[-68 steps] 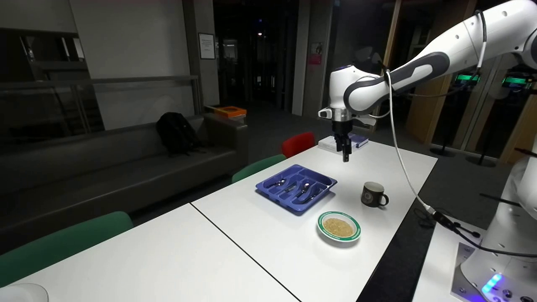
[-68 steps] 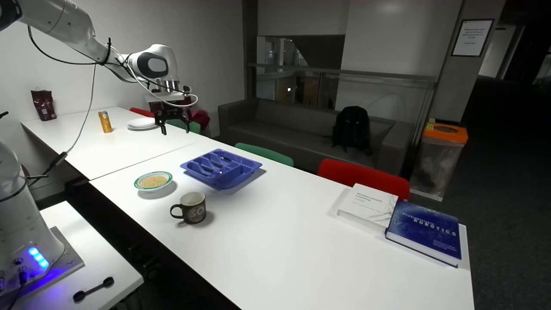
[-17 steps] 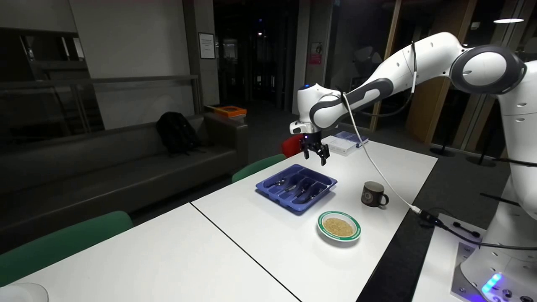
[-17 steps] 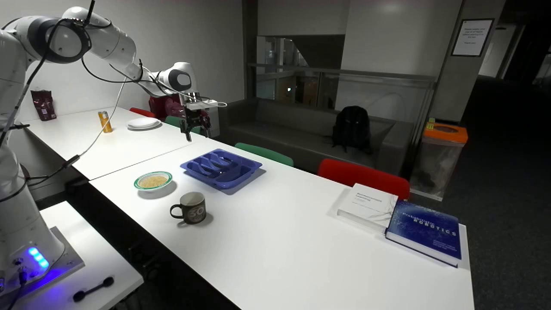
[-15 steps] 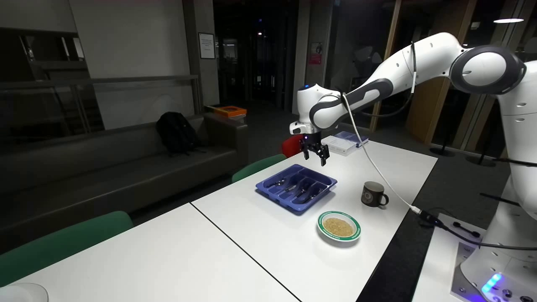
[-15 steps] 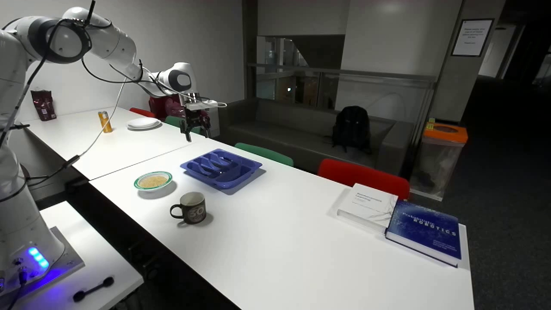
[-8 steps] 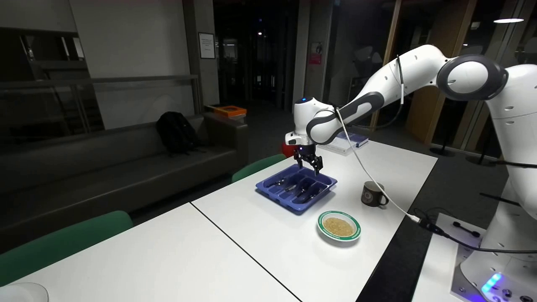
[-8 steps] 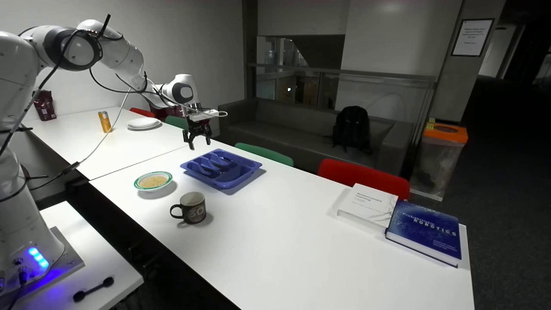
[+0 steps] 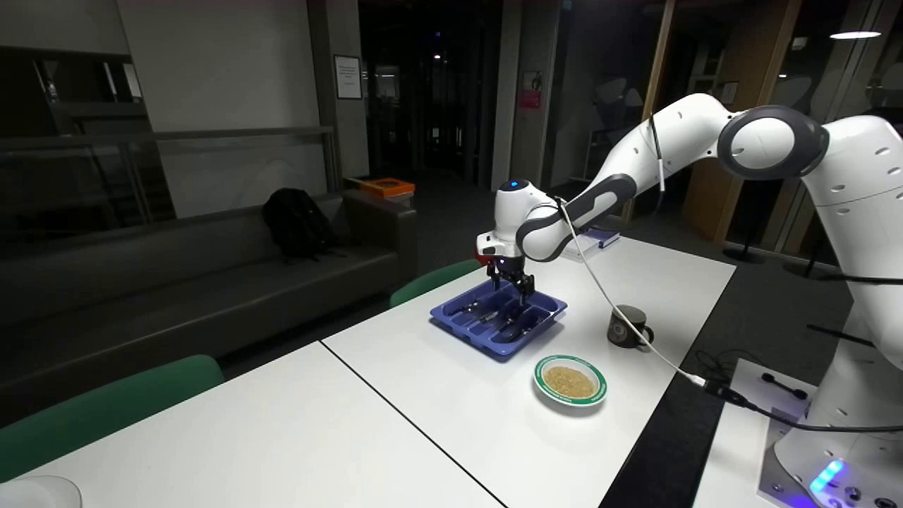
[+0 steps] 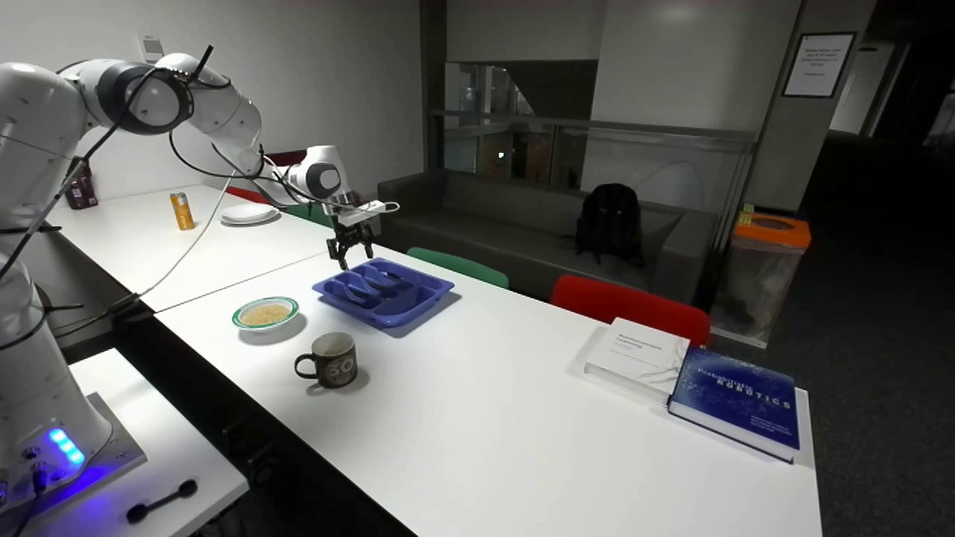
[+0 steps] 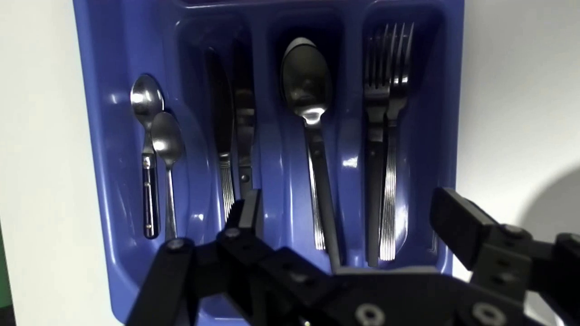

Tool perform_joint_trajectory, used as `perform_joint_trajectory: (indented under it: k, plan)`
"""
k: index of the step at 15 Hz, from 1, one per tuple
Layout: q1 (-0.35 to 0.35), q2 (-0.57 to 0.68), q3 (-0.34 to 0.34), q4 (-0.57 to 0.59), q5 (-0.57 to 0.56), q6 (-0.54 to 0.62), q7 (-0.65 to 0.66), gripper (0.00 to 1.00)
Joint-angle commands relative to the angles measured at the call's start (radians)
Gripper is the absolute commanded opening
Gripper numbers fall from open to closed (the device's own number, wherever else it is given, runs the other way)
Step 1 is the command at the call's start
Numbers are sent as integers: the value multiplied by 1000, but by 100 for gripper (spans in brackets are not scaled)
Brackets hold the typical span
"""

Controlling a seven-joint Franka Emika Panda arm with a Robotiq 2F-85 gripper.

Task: Pick up a silver spoon from the blue tray, use the spoon to scoop up some contents from the bowl, place the contents back in the bowl, put the silver spoon back on the blue tray

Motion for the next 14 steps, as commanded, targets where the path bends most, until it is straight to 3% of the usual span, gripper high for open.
perform_joint_trajectory:
  k: [1,5,6,14]
  plan:
    - [-42,20,22,8,28,28,-86,100]
    - [-76,44,49,30,78,-7,-212,100]
    - [-39,36,16,7,50,2,-137,100]
    - [-56,71,54,58,135,13,-165,100]
